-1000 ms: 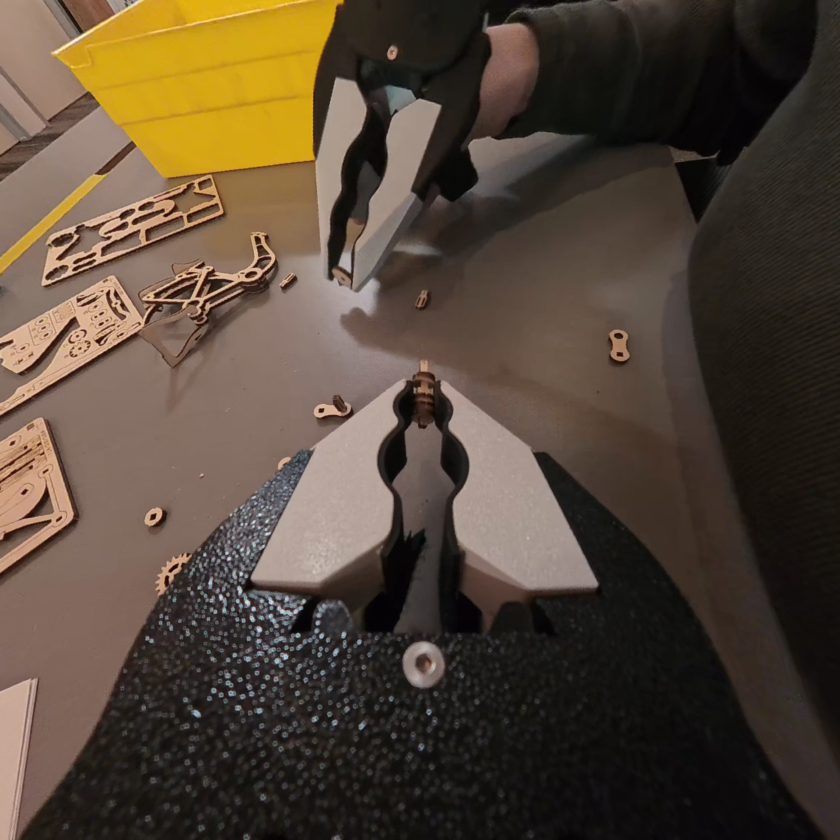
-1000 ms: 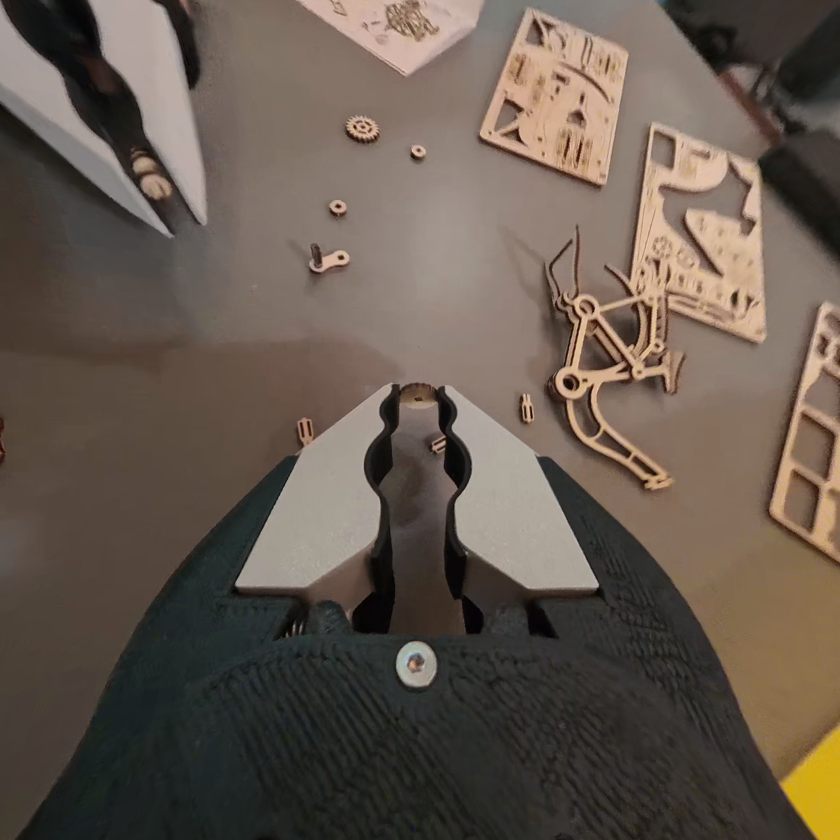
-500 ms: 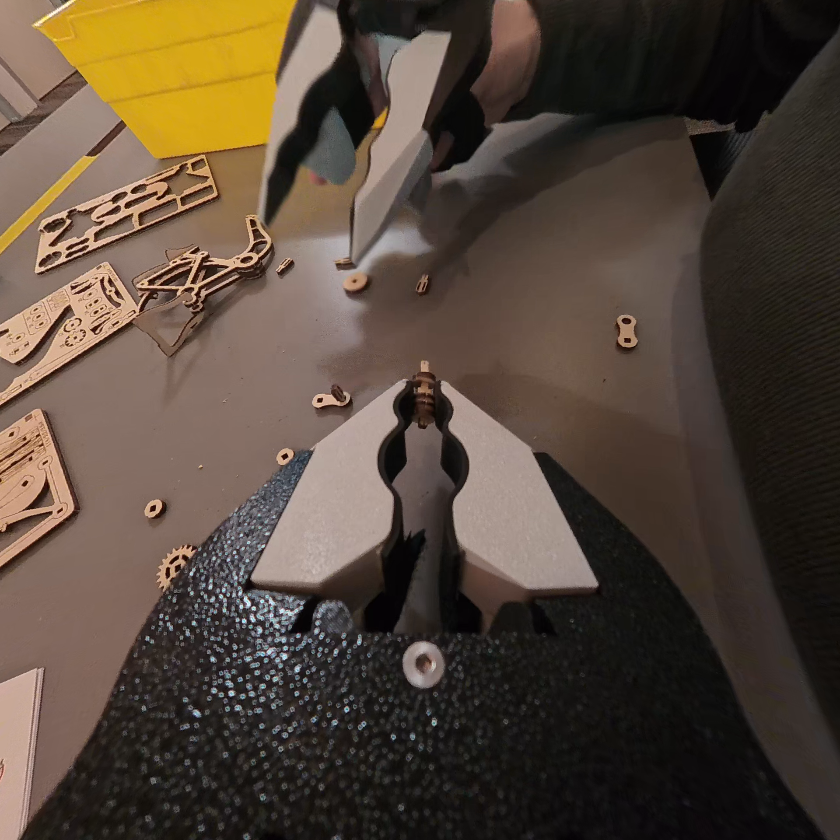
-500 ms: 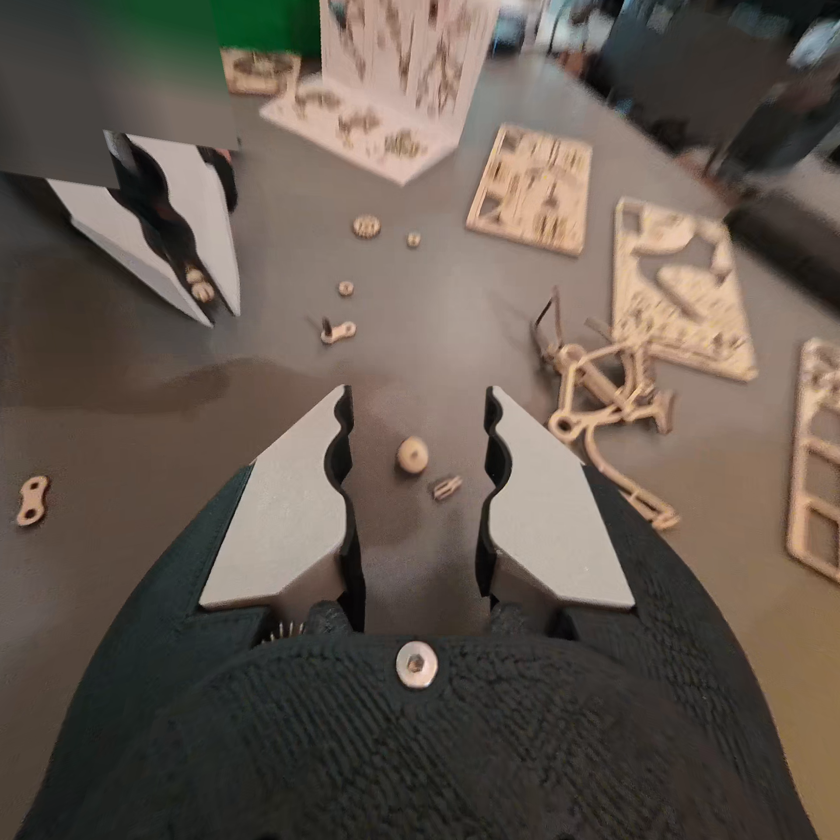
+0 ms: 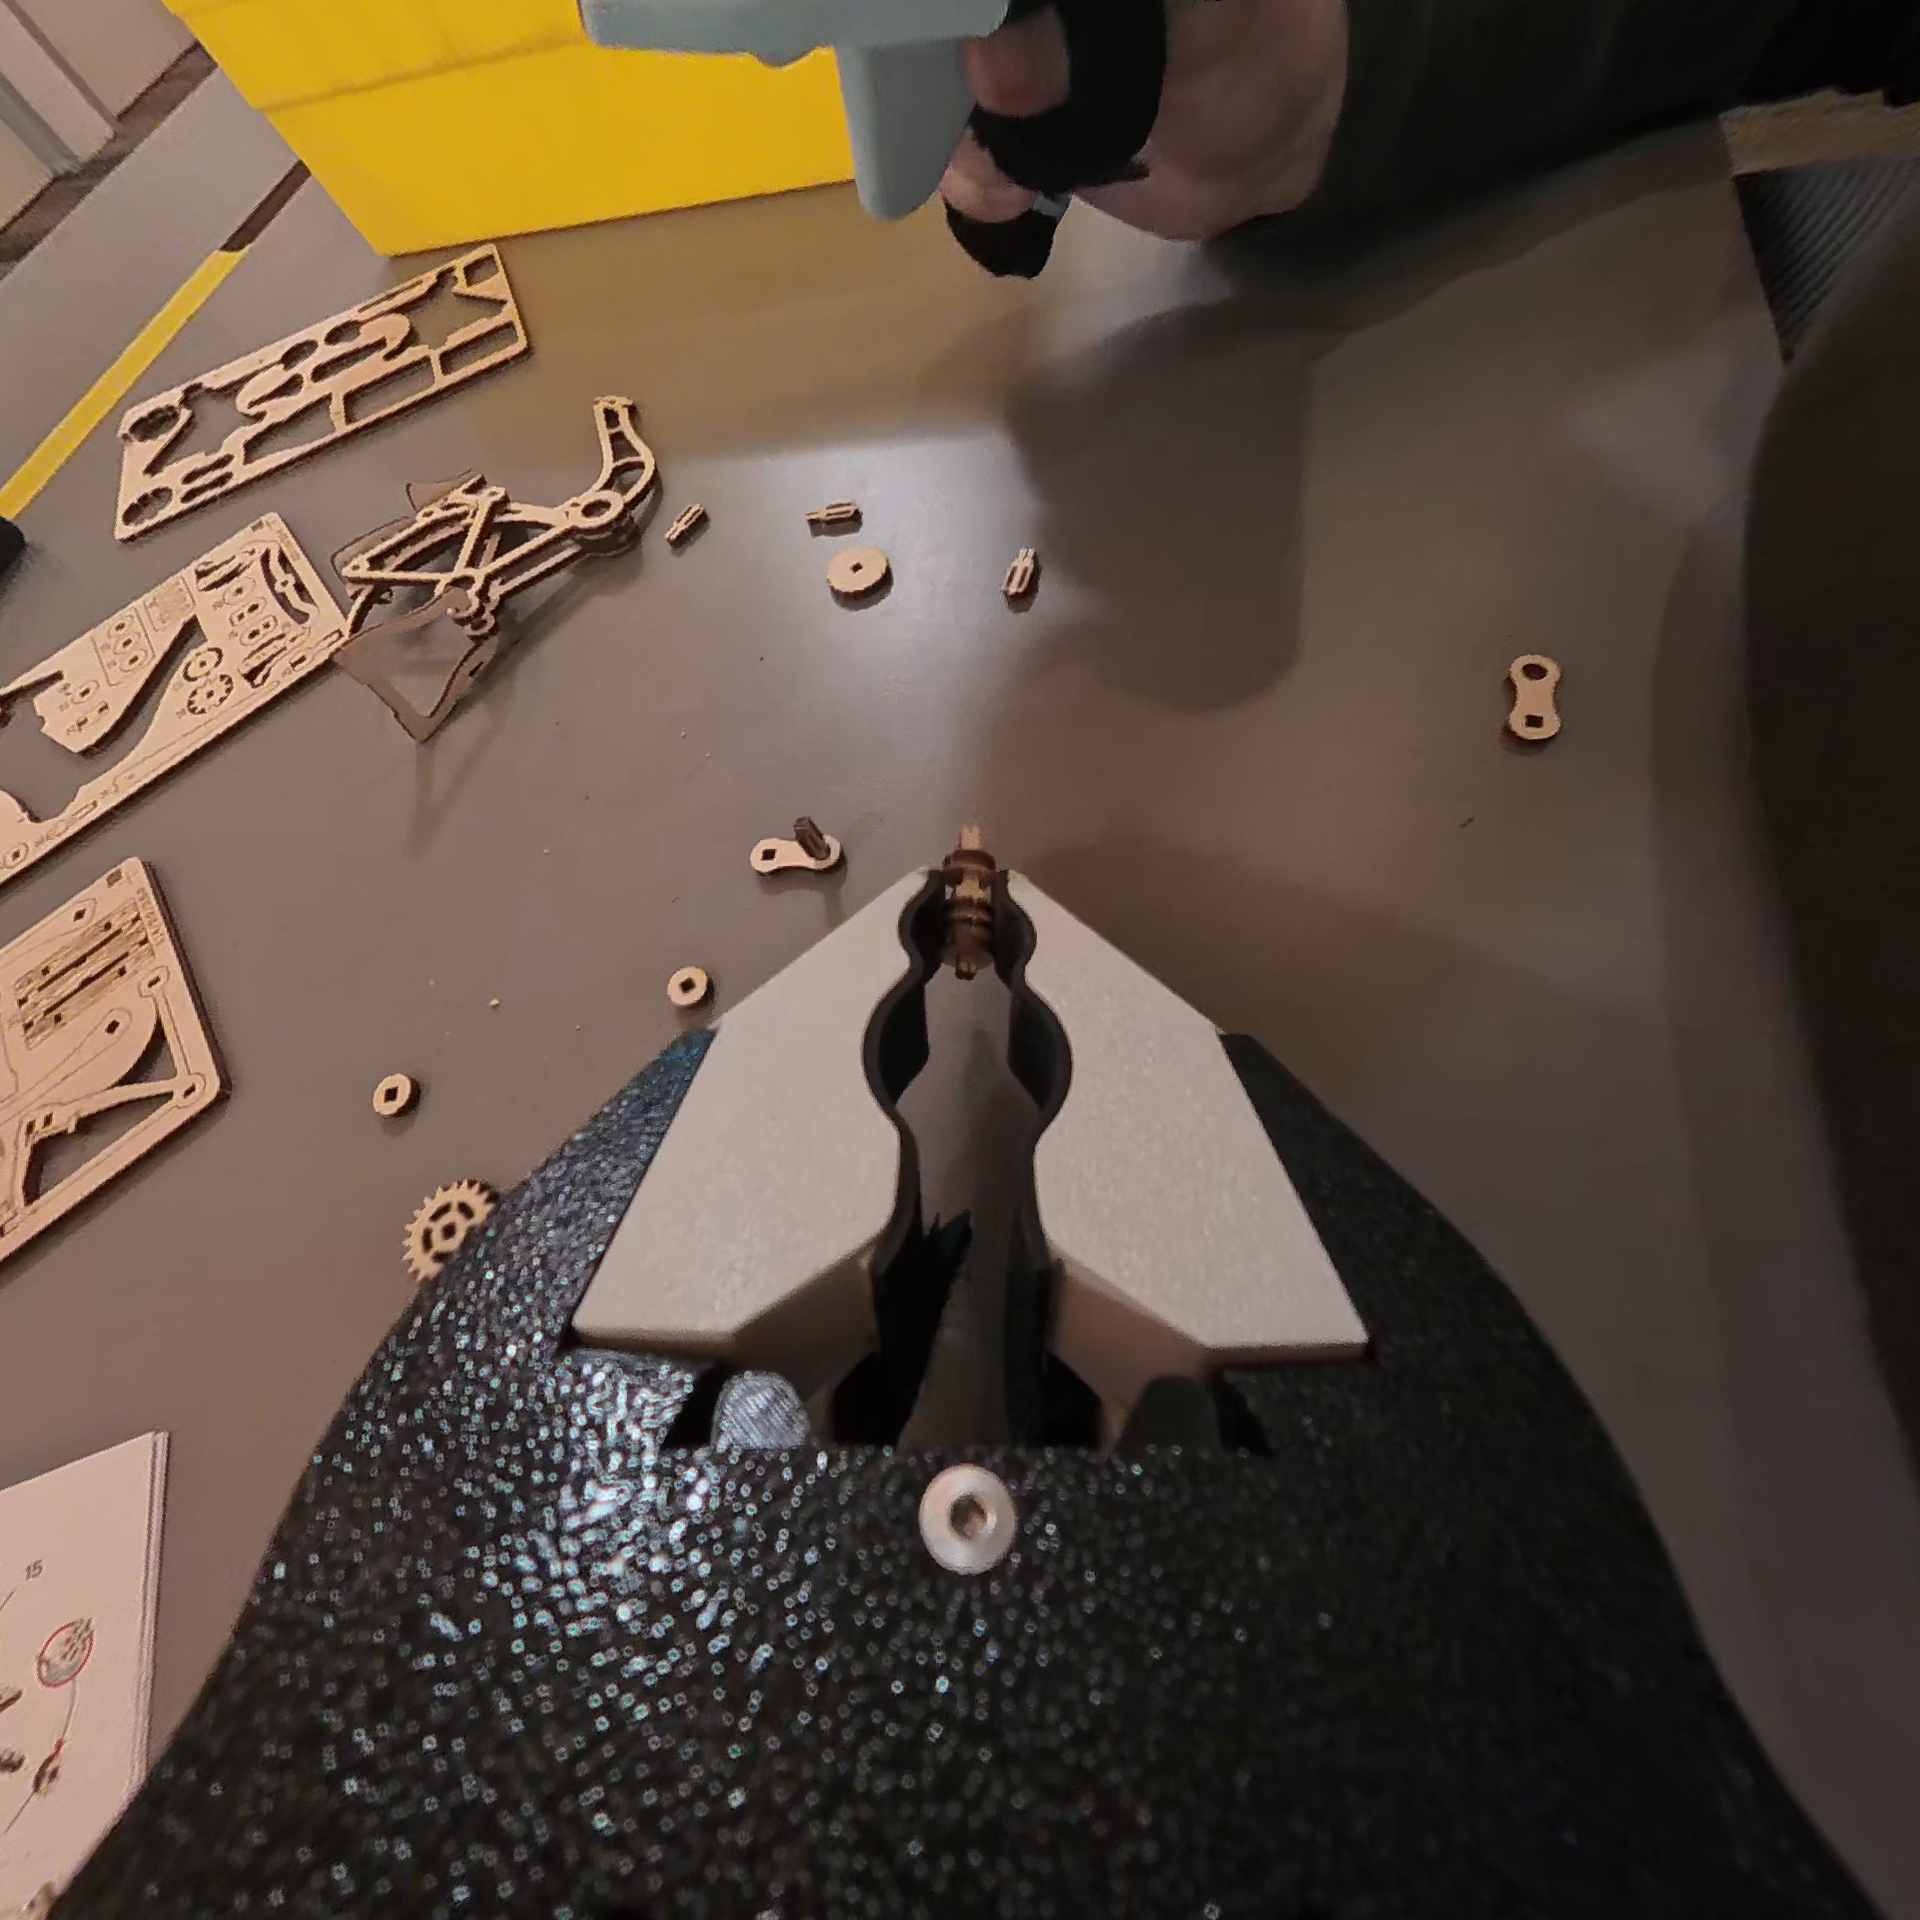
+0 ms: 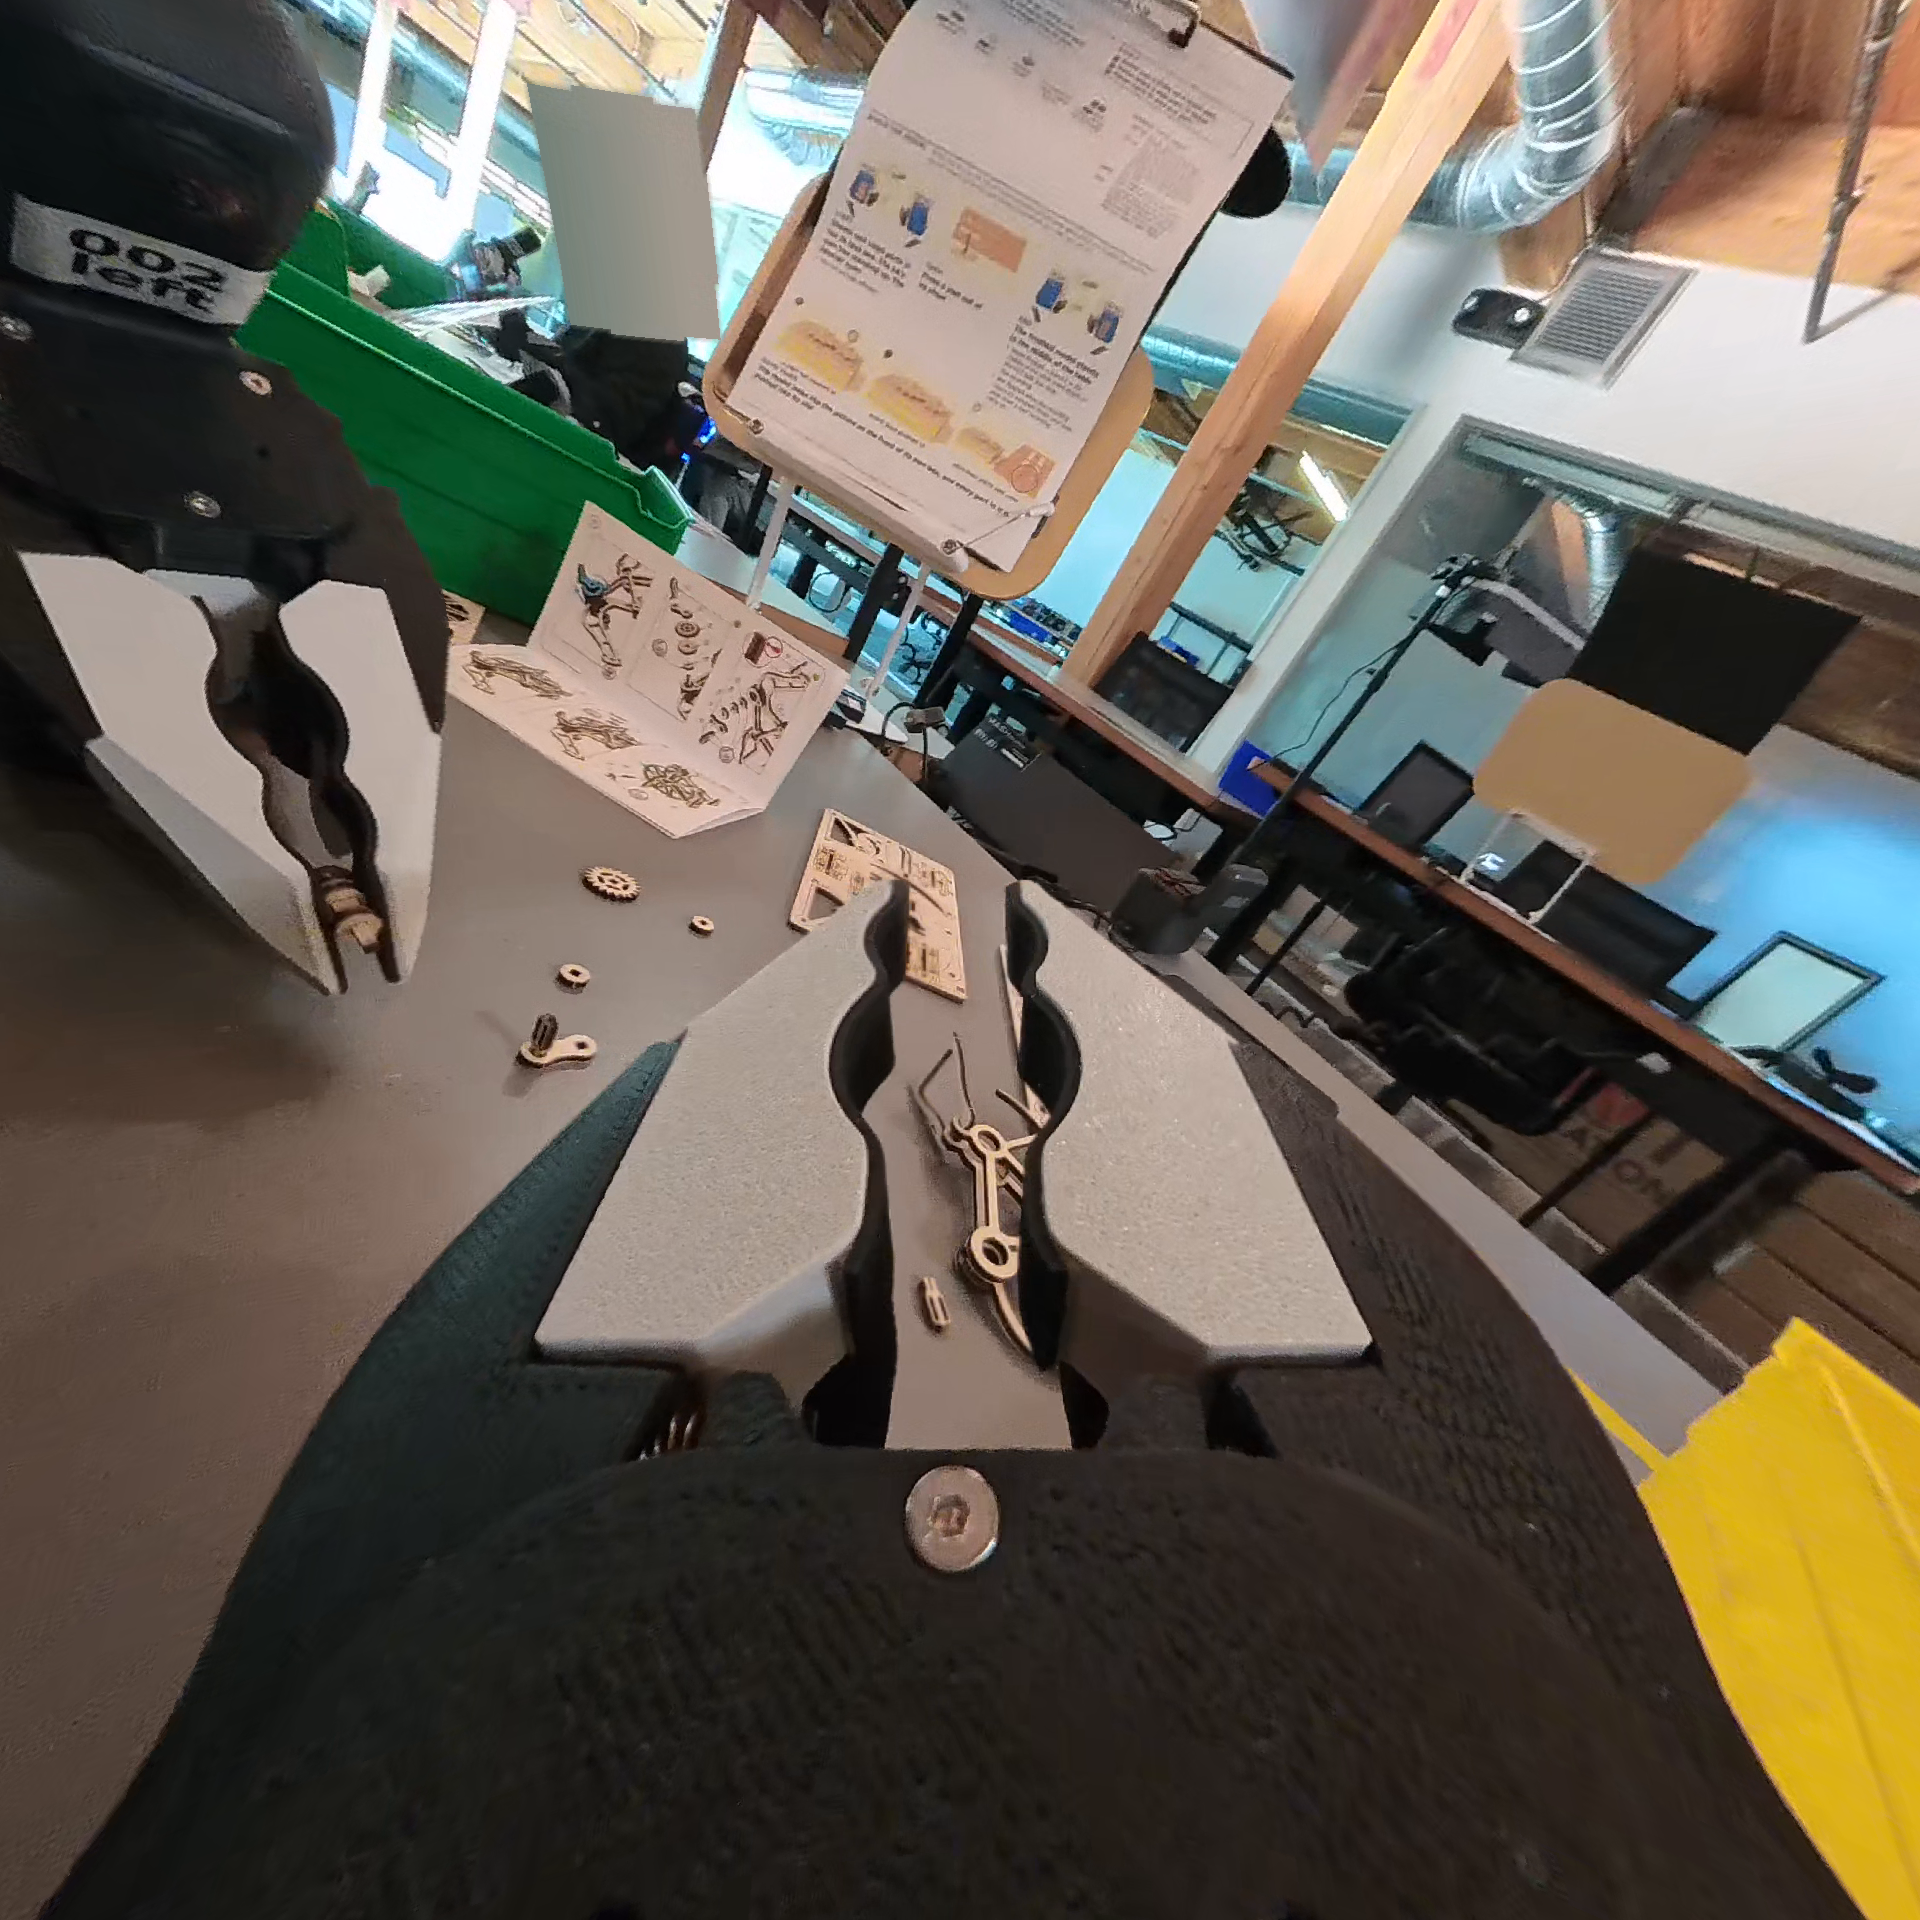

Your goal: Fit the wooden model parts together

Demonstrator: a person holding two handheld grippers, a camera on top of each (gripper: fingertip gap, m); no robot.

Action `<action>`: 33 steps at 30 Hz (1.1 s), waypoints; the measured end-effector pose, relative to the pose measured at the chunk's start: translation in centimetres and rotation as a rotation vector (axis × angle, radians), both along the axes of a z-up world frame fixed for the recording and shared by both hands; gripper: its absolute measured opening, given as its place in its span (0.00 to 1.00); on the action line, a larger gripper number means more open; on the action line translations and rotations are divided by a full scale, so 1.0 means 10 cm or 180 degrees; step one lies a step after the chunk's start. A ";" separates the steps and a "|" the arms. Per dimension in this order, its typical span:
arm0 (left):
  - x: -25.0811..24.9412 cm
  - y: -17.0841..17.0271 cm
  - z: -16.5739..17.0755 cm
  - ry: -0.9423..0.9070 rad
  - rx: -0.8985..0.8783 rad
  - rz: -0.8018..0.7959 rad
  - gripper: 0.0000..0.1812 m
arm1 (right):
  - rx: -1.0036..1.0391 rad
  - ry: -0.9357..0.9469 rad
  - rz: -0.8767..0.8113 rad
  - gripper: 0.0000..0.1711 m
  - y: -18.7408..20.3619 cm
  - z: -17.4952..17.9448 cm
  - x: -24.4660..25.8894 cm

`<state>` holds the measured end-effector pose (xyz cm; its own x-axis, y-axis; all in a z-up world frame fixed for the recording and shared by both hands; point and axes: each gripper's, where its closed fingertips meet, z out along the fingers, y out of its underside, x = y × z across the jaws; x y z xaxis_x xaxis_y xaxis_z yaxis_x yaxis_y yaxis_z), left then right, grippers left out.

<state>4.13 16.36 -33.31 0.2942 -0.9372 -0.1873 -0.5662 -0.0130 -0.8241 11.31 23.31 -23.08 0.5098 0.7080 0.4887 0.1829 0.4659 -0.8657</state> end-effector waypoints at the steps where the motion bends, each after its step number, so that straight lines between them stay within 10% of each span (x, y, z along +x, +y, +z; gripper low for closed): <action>1: -0.01 0.01 -0.02 0.0032 -0.0005 0.0025 0.04 | 0.0009 -0.0022 -0.0002 0.09 0.00 -0.01 -0.01; 33: -0.10 0.08 -0.09 0.0099 -0.0306 0.0189 0.04 | -0.0273 -0.0219 0.0201 0.08 -0.02 -0.22 -0.12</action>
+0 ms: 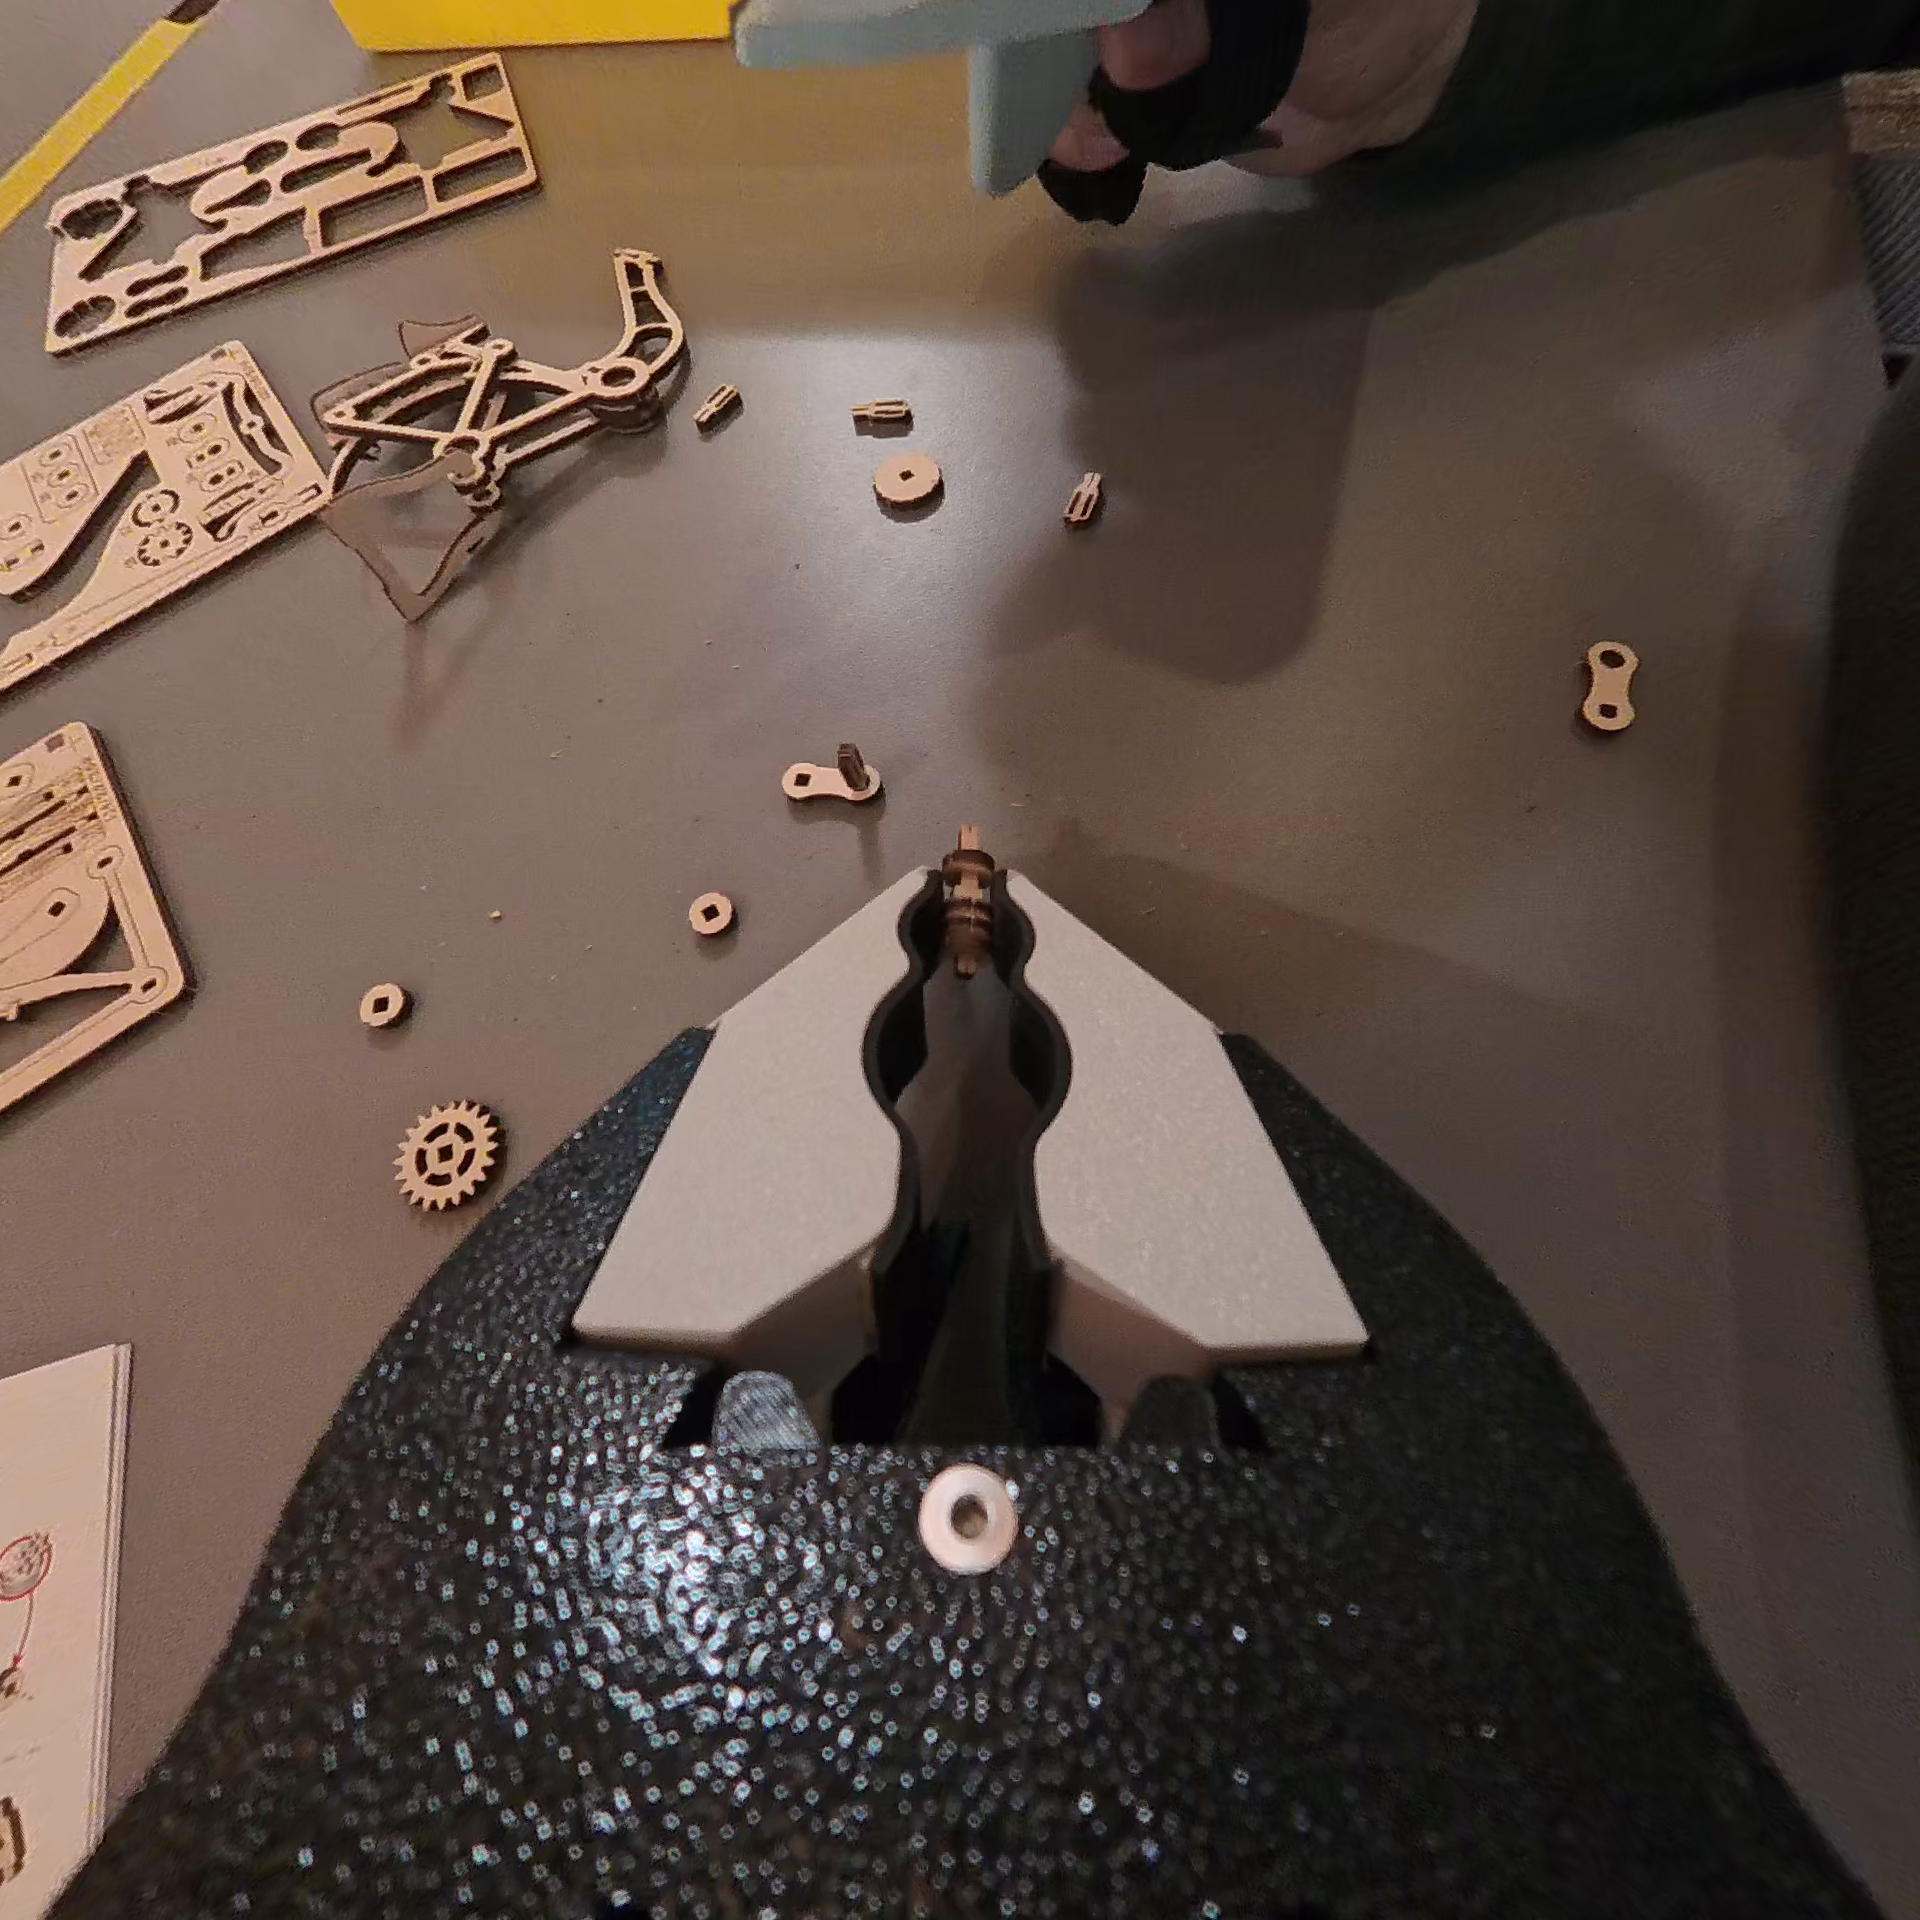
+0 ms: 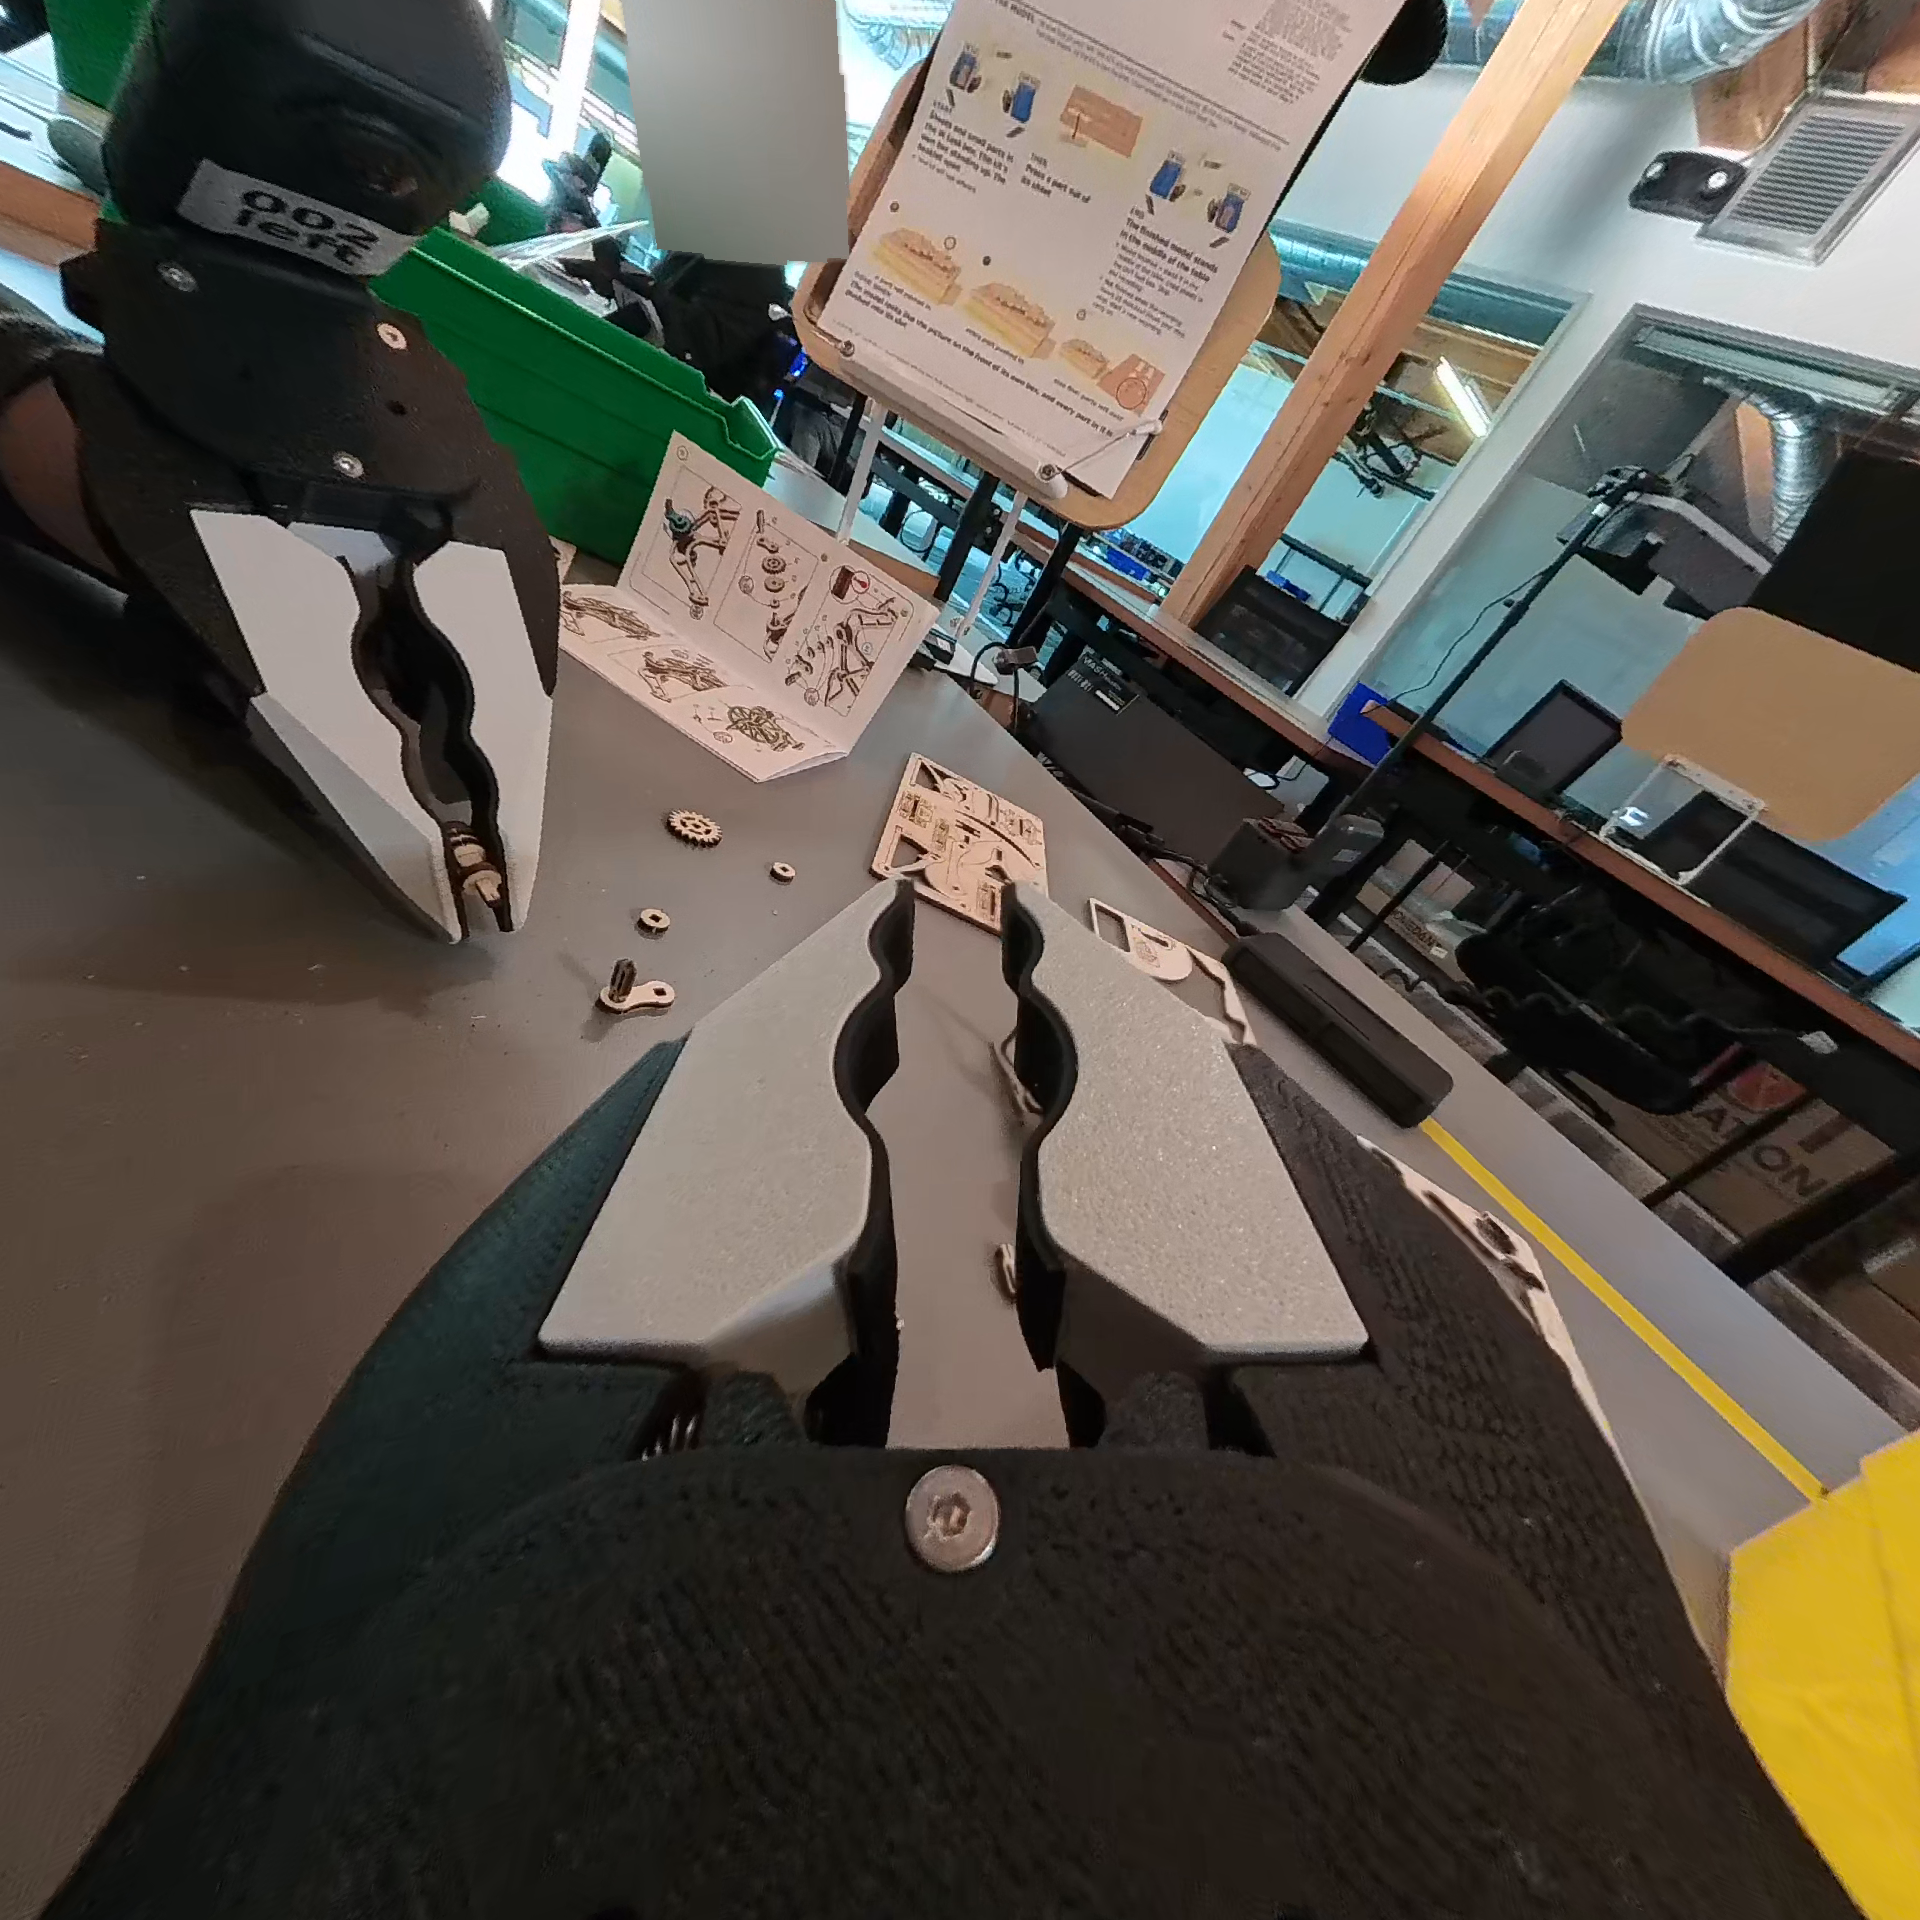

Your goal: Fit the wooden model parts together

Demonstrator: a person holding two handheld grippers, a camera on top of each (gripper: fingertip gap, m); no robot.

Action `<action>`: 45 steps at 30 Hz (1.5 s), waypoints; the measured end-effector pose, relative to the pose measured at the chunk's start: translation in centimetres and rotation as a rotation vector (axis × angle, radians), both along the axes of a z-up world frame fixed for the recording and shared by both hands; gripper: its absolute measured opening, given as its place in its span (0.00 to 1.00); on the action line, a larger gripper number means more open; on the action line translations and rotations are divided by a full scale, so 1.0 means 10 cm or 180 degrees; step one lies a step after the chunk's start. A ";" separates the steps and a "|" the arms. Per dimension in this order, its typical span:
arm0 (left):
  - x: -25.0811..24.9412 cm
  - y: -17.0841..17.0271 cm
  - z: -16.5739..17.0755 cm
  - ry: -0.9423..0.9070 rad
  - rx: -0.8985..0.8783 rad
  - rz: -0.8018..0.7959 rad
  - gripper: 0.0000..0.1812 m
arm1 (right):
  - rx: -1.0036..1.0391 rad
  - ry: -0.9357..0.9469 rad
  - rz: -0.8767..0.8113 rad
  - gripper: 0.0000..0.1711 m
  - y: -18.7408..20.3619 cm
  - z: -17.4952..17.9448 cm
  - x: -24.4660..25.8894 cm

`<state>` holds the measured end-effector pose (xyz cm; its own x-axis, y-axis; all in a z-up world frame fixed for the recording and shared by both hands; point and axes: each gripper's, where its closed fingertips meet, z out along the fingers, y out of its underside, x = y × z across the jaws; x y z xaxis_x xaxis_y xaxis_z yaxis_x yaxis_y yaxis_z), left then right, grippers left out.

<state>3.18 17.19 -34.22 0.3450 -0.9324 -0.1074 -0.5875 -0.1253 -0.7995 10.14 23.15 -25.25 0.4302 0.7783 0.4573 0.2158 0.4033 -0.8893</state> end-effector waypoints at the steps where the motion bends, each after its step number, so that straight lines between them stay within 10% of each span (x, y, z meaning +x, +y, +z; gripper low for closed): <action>1: 0.00 0.00 0.00 -0.0001 -0.0005 0.0001 0.04 | -0.0016 -0.0006 0.0004 0.09 0.00 -0.01 0.00; 45: -0.04 0.04 -0.01 -0.0028 -0.0131 0.0128 0.08 | -0.0136 -0.0035 0.0055 0.09 0.01 -0.05 -0.01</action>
